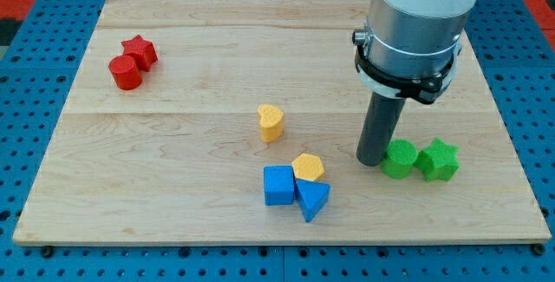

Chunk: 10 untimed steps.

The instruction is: Slide yellow heart closer to the blue cube and blue triangle

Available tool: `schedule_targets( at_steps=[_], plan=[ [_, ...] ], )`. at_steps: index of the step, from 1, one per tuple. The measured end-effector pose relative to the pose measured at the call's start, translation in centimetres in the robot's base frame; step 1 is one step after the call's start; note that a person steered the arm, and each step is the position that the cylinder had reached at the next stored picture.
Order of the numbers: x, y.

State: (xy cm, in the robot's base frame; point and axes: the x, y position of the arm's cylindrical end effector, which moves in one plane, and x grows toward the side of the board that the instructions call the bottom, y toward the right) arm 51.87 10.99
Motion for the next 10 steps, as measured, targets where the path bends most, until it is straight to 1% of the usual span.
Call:
schedule_targets(
  at_steps=[1,2,4,5,6,7,8,10],
  plan=[
    [0.0,1.7],
    [-1.5,-1.5],
    [-9.9,0.4],
    [-11.8,0.8],
    [-12.3,0.9],
    [-18.2,1.5],
    [-20.2,0.1],
    [-20.6,-9.6]
  ],
)
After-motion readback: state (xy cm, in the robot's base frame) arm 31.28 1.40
